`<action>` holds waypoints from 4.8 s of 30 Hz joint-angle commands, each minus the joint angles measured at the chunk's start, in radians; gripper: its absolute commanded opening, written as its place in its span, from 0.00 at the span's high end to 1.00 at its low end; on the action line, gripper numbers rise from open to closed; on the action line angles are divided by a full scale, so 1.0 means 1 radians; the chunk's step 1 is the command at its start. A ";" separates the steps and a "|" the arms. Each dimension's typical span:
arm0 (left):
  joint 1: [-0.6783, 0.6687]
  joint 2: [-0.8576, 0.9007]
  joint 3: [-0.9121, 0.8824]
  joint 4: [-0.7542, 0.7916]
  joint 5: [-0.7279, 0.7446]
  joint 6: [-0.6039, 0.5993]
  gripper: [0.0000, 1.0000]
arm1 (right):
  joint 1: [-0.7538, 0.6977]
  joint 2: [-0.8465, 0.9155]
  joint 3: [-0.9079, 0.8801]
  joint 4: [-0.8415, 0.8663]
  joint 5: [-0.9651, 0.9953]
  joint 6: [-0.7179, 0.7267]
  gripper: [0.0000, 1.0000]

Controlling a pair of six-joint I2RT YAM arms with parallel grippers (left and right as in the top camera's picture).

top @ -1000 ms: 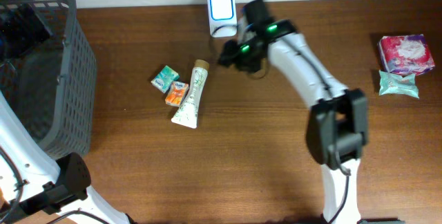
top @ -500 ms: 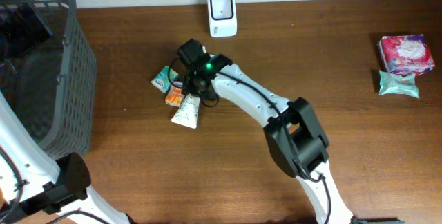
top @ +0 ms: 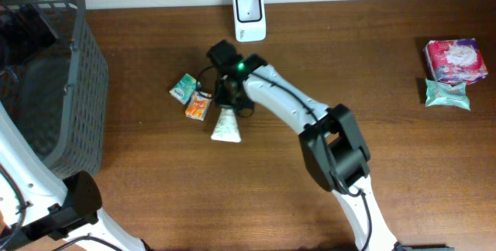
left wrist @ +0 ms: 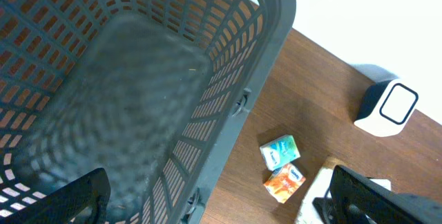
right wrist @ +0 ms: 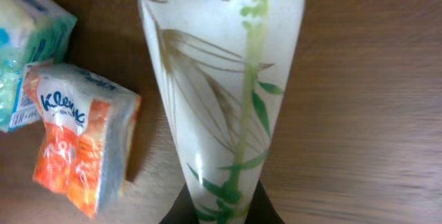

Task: Scan the item barcode
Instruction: 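Reach the right gripper to the white tube and grasp it, then lift the white tube up to the scanner face, then carry the white tube to the far right and set it down, then reach the right gripper to the orange packet and grasp it, then hold the orange packet up in front of the scanner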

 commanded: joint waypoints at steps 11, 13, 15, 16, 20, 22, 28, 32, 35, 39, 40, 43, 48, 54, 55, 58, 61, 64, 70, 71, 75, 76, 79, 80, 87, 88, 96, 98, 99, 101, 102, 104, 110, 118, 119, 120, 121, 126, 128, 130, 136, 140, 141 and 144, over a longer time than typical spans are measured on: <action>0.006 -0.019 0.000 0.000 0.003 0.010 0.01 | -0.441 -0.120 0.204 -0.348 -1.220 -0.127 0.96; 0.006 -0.019 0.000 0.000 0.003 0.010 0.01 | -0.449 -0.120 0.204 -0.347 -1.312 -0.127 0.96; 0.006 -0.019 0.000 0.000 0.003 0.010 0.01 | -0.446 -0.120 0.204 -0.338 -1.418 -0.160 0.96; 0.006 -0.019 0.000 0.000 0.003 0.010 0.01 | -0.445 -0.120 0.204 -0.338 -1.422 -0.195 0.96; 0.006 -0.019 0.000 0.000 0.003 0.010 0.01 | -0.434 -0.120 0.204 -0.340 -1.423 -0.283 0.96; 0.006 -0.019 0.000 0.000 0.003 0.010 0.01 | -0.418 -0.120 0.204 -0.341 -1.423 -0.320 0.96; 0.006 -0.019 0.000 0.000 0.003 0.010 0.01 | -0.372 -0.120 0.204 -0.293 -1.041 -0.312 0.96; 0.006 -0.019 0.000 0.000 0.003 0.010 0.01 | -0.303 -0.119 0.204 -0.117 -0.411 -0.294 0.96; 0.006 -0.019 0.000 0.000 0.003 0.010 0.01 | -0.256 -0.113 0.199 0.084 -0.006 -0.333 0.96; 0.006 -0.019 0.000 0.000 0.003 0.010 0.01 | -0.212 -0.051 0.170 0.402 0.116 -0.563 0.96; 0.006 -0.019 0.000 0.000 0.003 0.010 0.01 | -0.211 -0.023 0.169 0.452 0.117 -0.600 0.96; 0.006 -0.019 0.000 0.000 0.003 0.010 0.01 | -0.222 0.055 0.169 0.548 0.116 -0.597 0.96; 0.006 -0.019 0.000 0.000 0.003 0.010 0.01 | -0.251 0.053 0.172 0.561 0.116 -0.590 0.96; 0.006 -0.019 0.000 0.000 0.003 0.010 0.01 | -0.374 -0.156 0.172 0.420 0.126 -0.476 0.96; 0.006 -0.019 0.000 0.000 0.003 0.010 0.01 | -0.417 -0.192 0.172 0.355 0.143 -0.476 0.96; 0.006 -0.019 0.000 0.000 0.003 0.010 0.01 | -0.592 -0.229 0.172 0.092 0.318 -0.321 0.96; 0.006 -0.019 0.000 0.000 0.003 0.010 0.01 | -0.764 -0.223 0.161 -0.146 0.460 0.035 0.96; 0.006 -0.019 0.000 0.000 0.003 0.010 0.01 | -0.953 -0.212 0.161 -0.276 0.423 0.216 0.96; 0.006 -0.019 0.000 0.000 0.003 0.010 0.01 | -1.151 -0.169 0.122 -0.397 0.423 0.216 0.96; 0.006 -0.019 0.000 0.000 0.003 0.010 0.01 | -1.160 -0.163 0.095 -0.390 0.423 0.216 0.96; 0.006 -0.019 0.000 0.000 0.003 0.010 0.01 | -1.176 -0.161 -0.036 -0.282 0.435 0.216 0.92; 0.006 -0.019 0.000 0.000 0.003 0.010 0.01 | -1.182 -0.161 -0.072 -0.245 0.434 0.216 0.92; 0.006 -0.019 0.000 0.000 0.003 0.010 0.01 | -1.201 -0.161 -0.133 -0.193 0.462 0.210 0.73; 0.006 -0.019 0.000 0.000 0.003 0.010 0.01 | -1.202 -0.165 -0.130 -0.192 0.473 0.189 0.40; 0.006 -0.019 0.000 0.000 0.003 0.010 0.01 | -1.152 -0.320 0.006 -0.249 0.279 -0.053 0.01; 0.006 -0.019 0.000 0.000 0.003 0.010 0.01 | -1.127 -0.341 0.007 -0.249 0.211 -0.084 0.01; 0.006 -0.019 0.000 0.000 0.003 0.010 0.01 | -0.606 -0.296 0.006 -0.162 -0.431 -0.559 0.05; 0.006 -0.019 0.000 0.000 0.003 0.010 0.01 | -0.430 -0.229 0.006 -0.066 -0.431 -0.528 0.08; 0.006 -0.019 0.000 0.000 0.003 0.010 0.01 | -0.363 -0.191 0.006 -0.007 -0.431 -0.475 0.09; 0.006 -0.019 0.000 0.000 0.003 0.010 0.01 | -0.259 -0.108 0.006 0.128 -0.431 -0.290 0.12; 0.006 -0.019 0.000 0.000 0.003 0.010 0.01 | -0.214 -0.063 0.006 0.198 -0.436 -0.170 0.15; 0.006 -0.019 0.000 0.000 0.003 0.010 0.01 | -0.149 0.015 0.006 0.293 -0.443 0.021 0.16; 0.006 -0.019 0.000 0.000 0.003 0.010 0.01 | -0.039 0.082 0.005 0.319 -0.454 0.240 0.26; 0.006 -0.019 0.000 0.000 0.003 0.010 0.01 | -0.023 0.083 -0.126 0.346 -0.374 0.335 0.47; 0.006 -0.019 0.000 0.000 0.003 0.010 0.01 | -0.021 0.083 -0.137 0.367 -0.375 0.335 0.47; 0.006 -0.019 0.000 0.000 0.003 0.010 0.01 | -0.017 0.083 -0.138 0.372 -0.374 0.335 0.48; 0.006 -0.019 0.000 0.000 0.003 0.010 0.01 | -0.015 0.083 -0.138 0.386 -0.379 0.335 0.67; 0.006 -0.019 0.000 0.000 0.003 0.010 0.01 | -0.015 0.083 -0.138 0.446 -0.395 0.334 0.62; 0.006 -0.019 0.000 0.000 0.003 0.010 0.01 | -0.015 0.083 -0.138 0.443 -0.394 0.299 0.86; 0.006 -0.019 0.000 0.000 0.003 0.010 0.01 | -0.022 0.082 -0.138 0.465 -0.472 0.261 0.96; 0.006 -0.019 0.000 0.000 0.003 0.010 0.01 | -0.187 0.078 -0.137 0.718 -1.271 0.035 0.96; 0.006 -0.019 0.000 0.000 0.003 0.010 0.01 | -0.341 0.077 -0.137 0.847 -1.423 0.051 0.96; 0.006 -0.019 0.000 0.000 0.003 0.010 0.01 | -0.377 0.072 -0.137 0.861 -1.423 0.069 0.96; 0.006 -0.019 0.000 0.000 0.003 0.010 0.01 | -0.482 0.023 -0.137 0.874 -1.423 0.083 0.96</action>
